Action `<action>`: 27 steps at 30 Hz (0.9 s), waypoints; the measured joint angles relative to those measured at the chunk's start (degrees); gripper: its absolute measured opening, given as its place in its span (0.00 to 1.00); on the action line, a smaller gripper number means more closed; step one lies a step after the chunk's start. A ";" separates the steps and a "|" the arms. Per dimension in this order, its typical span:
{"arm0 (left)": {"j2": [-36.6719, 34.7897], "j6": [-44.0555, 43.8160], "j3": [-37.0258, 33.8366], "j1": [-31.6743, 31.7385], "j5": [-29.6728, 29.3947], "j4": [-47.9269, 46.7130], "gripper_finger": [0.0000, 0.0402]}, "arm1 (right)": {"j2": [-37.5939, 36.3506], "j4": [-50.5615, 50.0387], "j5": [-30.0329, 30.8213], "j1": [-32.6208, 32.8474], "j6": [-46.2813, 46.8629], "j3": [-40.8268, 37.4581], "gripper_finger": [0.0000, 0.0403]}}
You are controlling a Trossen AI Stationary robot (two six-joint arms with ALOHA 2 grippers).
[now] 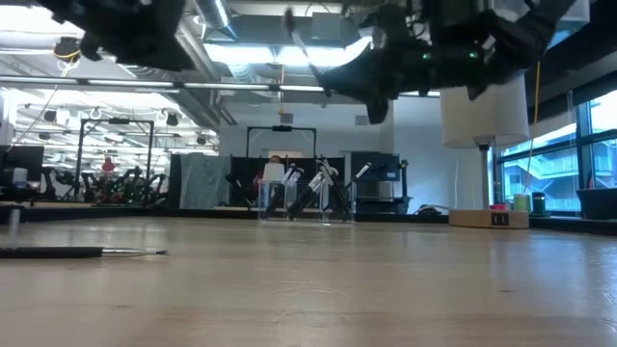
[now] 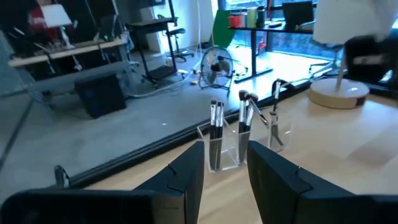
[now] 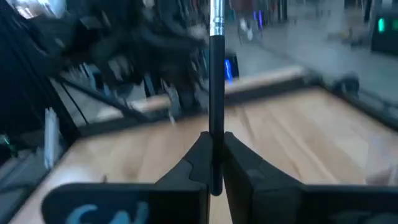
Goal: Pick & Place Makeup Brushes
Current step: Put the highlighter brush into the transparent organizer
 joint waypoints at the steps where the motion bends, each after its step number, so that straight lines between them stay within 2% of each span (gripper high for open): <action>1: 0.46 3.21 0.00 0.79 -0.01 2.81 0.29 | 0.09 3.12 0.09 0.11 0.00 -0.95 0.07; 3: 1.31 9.26 0.00 2.81 0.88 8.50 0.29 | 0.08 6.37 0.09 0.25 -0.28 -1.82 0.07; 6: 2.52 19.44 0.00 6.07 5.24 18.84 0.29 | 0.22 4.73 0.15 0.37 -1.65 -2.02 0.07; 12: 7.17 44.43 0.00 14.27 28.23 46.77 0.29 | 0.20 3.91 -0.18 0.51 -4.38 -1.97 0.07; 15: 10.57 53.67 0.00 16.45 34.53 61.04 0.29 | 0.20 1.69 -0.24 0.83 -4.93 -1.95 0.07; 17: 12.40 56.97 0.02 17.43 36.43 67.71 0.29 | 0.20 -1.68 -0.21 1.10 -4.66 -1.95 0.08; 20: 13.52 59.10 0.02 19.33 39.12 72.72 0.29 | 0.20 -4.00 -0.17 1.80 -4.61 -1.95 0.08; 27: 13.66 59.99 0.00 22.98 41.08 75.72 0.29 | 0.09 -2.01 -0.63 2.10 -5.07 -1.91 0.07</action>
